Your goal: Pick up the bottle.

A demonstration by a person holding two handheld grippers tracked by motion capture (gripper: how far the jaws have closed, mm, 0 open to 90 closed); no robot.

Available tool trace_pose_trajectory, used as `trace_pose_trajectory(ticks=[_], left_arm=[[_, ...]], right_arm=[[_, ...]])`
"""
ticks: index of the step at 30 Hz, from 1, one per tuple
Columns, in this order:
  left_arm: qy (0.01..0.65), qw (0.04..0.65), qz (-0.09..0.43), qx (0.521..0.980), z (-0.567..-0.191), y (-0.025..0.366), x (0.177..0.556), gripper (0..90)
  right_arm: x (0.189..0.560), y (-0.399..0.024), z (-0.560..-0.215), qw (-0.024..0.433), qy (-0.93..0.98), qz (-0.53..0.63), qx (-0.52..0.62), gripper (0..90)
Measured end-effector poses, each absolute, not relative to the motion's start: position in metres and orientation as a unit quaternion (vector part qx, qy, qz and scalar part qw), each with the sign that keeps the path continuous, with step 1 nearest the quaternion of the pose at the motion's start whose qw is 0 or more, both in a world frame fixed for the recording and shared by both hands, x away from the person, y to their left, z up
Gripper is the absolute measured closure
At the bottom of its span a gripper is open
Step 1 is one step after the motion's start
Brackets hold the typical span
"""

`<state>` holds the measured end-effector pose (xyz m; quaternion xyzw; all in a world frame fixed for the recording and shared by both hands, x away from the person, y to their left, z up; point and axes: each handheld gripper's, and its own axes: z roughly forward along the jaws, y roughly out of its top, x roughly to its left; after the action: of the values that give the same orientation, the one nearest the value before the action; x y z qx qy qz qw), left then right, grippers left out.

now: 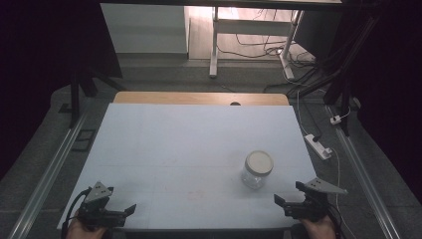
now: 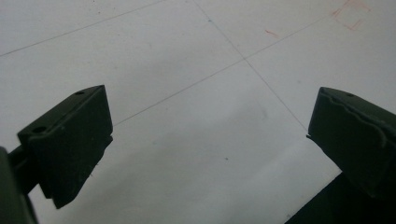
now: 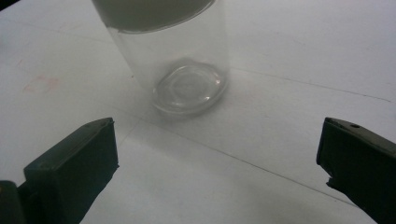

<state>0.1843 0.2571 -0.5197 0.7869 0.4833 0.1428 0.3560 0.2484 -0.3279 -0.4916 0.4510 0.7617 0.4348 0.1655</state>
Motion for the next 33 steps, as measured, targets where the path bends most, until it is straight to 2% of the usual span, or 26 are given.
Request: trace_pose_trajectory(ticks=[18,33], left_arm=[[0.470,0.369,0.125,0.792,-0.5200,0.2579,0.1844,0.1],[0.469,0.374,0.116,0.792,-0.5205,0.2594,0.1854,0.1]], right_arm=[[0.2485,-0.3223,-0.4918,0.168,0.778,0.419,0.436,0.0],[0.2510,-0.3181,-0.4888,0.147,0.786,0.437,0.413,0.0]])
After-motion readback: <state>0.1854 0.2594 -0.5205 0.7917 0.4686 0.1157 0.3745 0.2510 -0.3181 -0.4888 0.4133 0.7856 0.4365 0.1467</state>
